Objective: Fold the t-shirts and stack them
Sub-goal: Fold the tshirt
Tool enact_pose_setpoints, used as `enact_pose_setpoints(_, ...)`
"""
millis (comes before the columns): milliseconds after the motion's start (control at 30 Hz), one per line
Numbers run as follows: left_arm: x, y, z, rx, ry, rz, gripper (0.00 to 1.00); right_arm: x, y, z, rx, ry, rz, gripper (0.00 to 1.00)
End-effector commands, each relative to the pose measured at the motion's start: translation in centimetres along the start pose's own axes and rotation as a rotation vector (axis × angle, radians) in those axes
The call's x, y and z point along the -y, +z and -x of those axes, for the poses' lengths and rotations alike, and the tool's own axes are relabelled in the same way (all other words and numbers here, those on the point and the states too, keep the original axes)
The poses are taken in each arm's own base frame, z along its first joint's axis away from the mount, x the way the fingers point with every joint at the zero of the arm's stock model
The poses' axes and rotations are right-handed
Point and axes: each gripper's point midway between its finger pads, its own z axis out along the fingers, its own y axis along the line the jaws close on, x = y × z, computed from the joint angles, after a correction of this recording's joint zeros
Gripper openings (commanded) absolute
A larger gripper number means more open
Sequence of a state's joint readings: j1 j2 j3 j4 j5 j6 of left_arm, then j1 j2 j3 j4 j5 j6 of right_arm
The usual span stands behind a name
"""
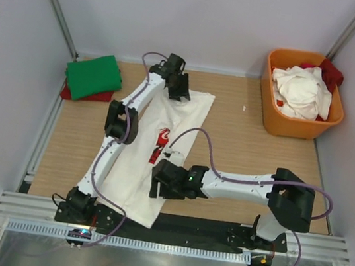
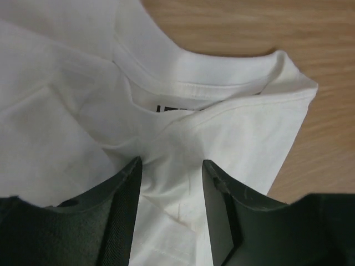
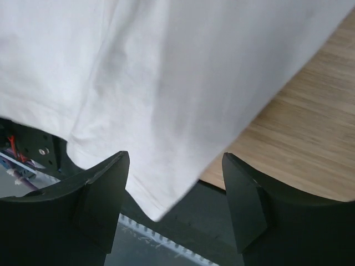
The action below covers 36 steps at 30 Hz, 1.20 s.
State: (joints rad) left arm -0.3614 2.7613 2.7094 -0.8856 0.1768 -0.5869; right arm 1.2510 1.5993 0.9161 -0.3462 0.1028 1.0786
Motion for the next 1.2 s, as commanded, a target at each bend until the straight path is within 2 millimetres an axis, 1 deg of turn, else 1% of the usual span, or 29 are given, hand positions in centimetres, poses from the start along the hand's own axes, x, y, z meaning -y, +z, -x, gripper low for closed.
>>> enact_pose_setpoints(0,7.4,-4.6,-1.8,-0.05,0.047,-0.201,0.5,-0.5,-3.6,3.5,0.124,-0.065,-0.132,0.75)
enact_pose_setpoints(33,8.2,-7.2,-1.1,0.002,0.069,-0.234,0.56,-0.5,-4.7,4.3,0.151,-0.083,-0.143,0.76)
enact_pose_setpoints(67,8.4,-8.5,-0.9,0.017,0.088,-0.231,0.58,-0.8,-6.9,6.0,0.219,-0.096,-0.154,0.77)
enact_pose_setpoints(100,8.3,-9.7,-0.7,0.027,0.103,-0.219,0.68,-0.6,-8.2,7.2,0.261,-0.112,-0.17,0.79)
enact_pose_setpoints(133,9.3,-12.8,0.6,0.072,0.127,-0.226,0.71,-0.4,-9.4,8.3,0.303,-0.118,-0.186,0.8)
enact_pose_setpoints(167,8.8,-14.1,0.2,0.052,0.151,-0.192,0.74,-0.4,-11.5,9.9,0.362,-0.118,-0.189,0.8)
enact_pose_setpoints(200,8.5,-15.5,0.8,0.074,0.159,-0.159,0.77,0.1,-12.5,10.9,0.389,-0.124,-0.2,0.81)
enact_pose_setpoints(267,9.0,-19.9,2.2,0.138,0.176,-0.158,0.84,2.6,-13.4,13.9,0.438,-0.058,-0.234,0.85)
enact_pose_setpoints(300,8.3,-21.2,2.3,0.147,0.182,-0.127,0.9,3.2,-13.9,14.4,0.43,-0.039,-0.206,0.85)
enact_pose_setpoints(333,7.2,-21.8,2.1,0.141,0.175,-0.097,0.91,5.3,-14.2,16.3,0.454,0.031,-0.222,0.85)
enact_pose_setpoints(367,6.5,-22.8,2.0,0.149,0.177,-0.069,0.91,6.4,-13.5,16.8,0.463,0.054,-0.208,0.85)
enact_pose_setpoints(400,6.2,-25.5,2.1,0.187,0.195,-0.055,0.92,6.9,-13.6,17.2,0.464,0.077,-0.183,0.85)
enact_pose_setpoints(433,3.9,-25.1,0.7,0.153,0.182,0.011,0.93,8.0,-13.2,17.7,0.458,0.093,-0.186,0.85)
enact_pose_setpoints(467,3.0,-25.6,-0.1,0.146,0.186,0.032,0.92,9.7,-12.8,19.2,0.484,0.138,-0.187,0.84)
enact_pose_setpoints(633,-2.3,-27.8,-8.7,0.066,0.156,0.101,0.91,11.8,-10.9,23.1,0.469,0.137,-0.196,0.84)
enact_pose_setpoints(667,-2.9,-28.3,-10.0,0.064,0.148,0.106,0.9,13.1,-10.9,24.3,0.477,0.172,-0.21,0.82)
enact_pose_setpoints(700,-4.4,-29.1,-12.6,0.043,0.14,0.121,0.9,13.6,-10.6,24.9,0.475,0.186,-0.207,0.82)
enact_pose_setpoints(767,-5.5,-30.1,-14.7,0.04,0.146,0.123,0.91,14.6,-8.8,26.2,0.439,0.231,-0.154,0.8)
enact_pose_setpoints(800,-6.8,-29.9,-16.7,0.003,0.145,0.142,0.91,16.6,-8.4,27.4,0.446,0.286,-0.152,0.79)
enact_pose_setpoints(833,-6.9,-31.5,-17.4,0.035,0.15,0.125,0.91,17.3,-6.9,28.3,0.44,0.303,-0.129,0.79)
enact_pose_setpoints(867,-7.1,-31.9,-18.2,0.027,0.152,0.119,0.91,17.0,-5.9,28.6,0.404,0.304,-0.073,0.78)
enact_pose_setpoints(900,-7.4,-32.1,-19.5,0.006,0.152,0.105,0.91,17.7,-5.5,29.4,0.406,0.317,-0.062,0.77)
enact_pose_setpoints(933,-7.4,-33.2,-19.8,0.036,0.156,0.088,0.91,17.8,-4.9,30.4,0.421,0.315,-0.042,0.76)
enact_pose_setpoints(967,-7.5,-33.7,-20.2,0.047,0.155,0.082,0.91,18.1,-3.2,30.9,0.387,0.317,-0.033,0.76)
enact_pose_setpoints(1000,-8.0,-33.8,-20.8,0.048,0.153,0.093,0.91,18.3,-2.5,31.5,0.383,0.317,-0.028,0.75)
enact_pose_setpoints(1033,-8.4,-34.2,-21.3,0.074,0.148,0.089,0.91,18.9,-0.9,32.0,0.363,0.325,-0.041,0.73)
enact_pose_setpoints(1067,-8.2,-34.7,-21.2,0.094,0.144,0.079,0.91,18.6,-1.3,32.8,0.379,0.322,-0.033,0.72)
enact_pose_setpoints(1100,-8.8,-34.2,-21.9,0.088,0.131,0.087,0.91,19.4,0.6,32.4,0.343,0.328,-0.05,0.7)
enact_pose_setpoints(1167,-8.4,-34.7,-22.5,0.083,0.111,0.06,0.9,19.6,1.3,33.4,0.347,0.331,-0.048,0.66)
